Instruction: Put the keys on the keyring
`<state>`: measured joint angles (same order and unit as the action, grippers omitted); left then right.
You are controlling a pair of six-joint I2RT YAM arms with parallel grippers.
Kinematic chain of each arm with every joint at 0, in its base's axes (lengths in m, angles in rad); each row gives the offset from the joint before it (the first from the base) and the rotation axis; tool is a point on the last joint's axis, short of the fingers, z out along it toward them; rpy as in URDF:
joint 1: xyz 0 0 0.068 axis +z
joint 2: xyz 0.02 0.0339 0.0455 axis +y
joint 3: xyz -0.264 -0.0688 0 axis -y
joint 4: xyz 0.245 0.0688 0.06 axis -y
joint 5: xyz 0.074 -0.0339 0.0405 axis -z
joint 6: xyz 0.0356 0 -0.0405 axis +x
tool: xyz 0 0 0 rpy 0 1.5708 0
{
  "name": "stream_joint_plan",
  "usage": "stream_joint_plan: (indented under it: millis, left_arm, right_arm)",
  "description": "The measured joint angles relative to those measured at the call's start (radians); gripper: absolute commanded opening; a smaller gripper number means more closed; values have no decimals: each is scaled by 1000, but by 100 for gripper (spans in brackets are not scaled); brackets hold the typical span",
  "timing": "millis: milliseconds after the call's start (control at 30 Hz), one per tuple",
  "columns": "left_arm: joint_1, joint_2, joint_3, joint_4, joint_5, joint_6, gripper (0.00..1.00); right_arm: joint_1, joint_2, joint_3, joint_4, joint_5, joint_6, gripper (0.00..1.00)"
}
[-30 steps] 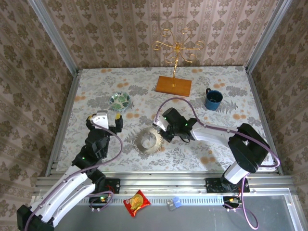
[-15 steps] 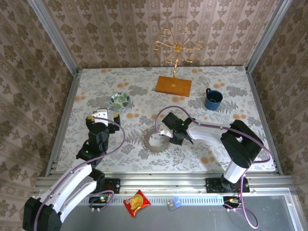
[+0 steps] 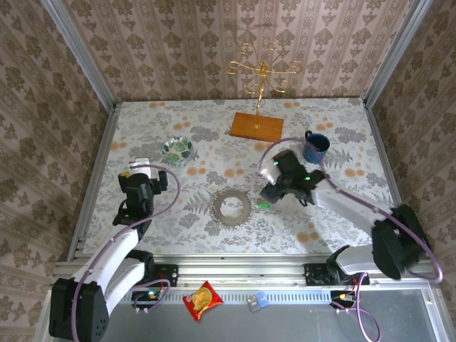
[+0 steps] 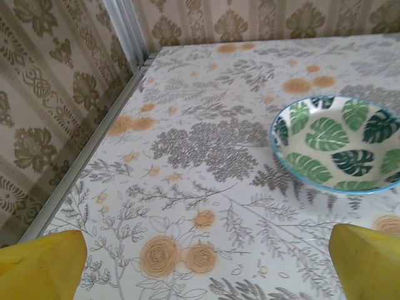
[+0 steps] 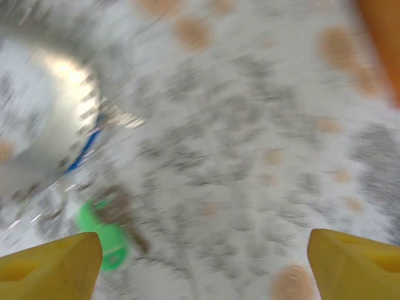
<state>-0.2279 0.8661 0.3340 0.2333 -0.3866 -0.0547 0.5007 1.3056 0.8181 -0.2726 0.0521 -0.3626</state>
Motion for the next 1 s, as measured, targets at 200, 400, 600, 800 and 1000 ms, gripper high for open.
stream_joint_plan:
  millis: [200,400,600,800,1000]
  left_arm:
    - [57,137,-17,143,46,48,100]
    - [109,293,-42,283,93,52,100]
    - [135,413,-39,426,153,56,100]
    - [185,541,-6,550,233,74,100]
    - [191,693,-7,699,285,89,100]
  right_arm:
    - [-237,-166,-214,352,23,161,98]
    - [-373,-78,-452,733,42,230,98]
    - [-424,169,-545,1147,21,285,100]
    - [-424,231,-533,1234,15,300,100]
    - [-429,231,-491,1232,15,315,100]
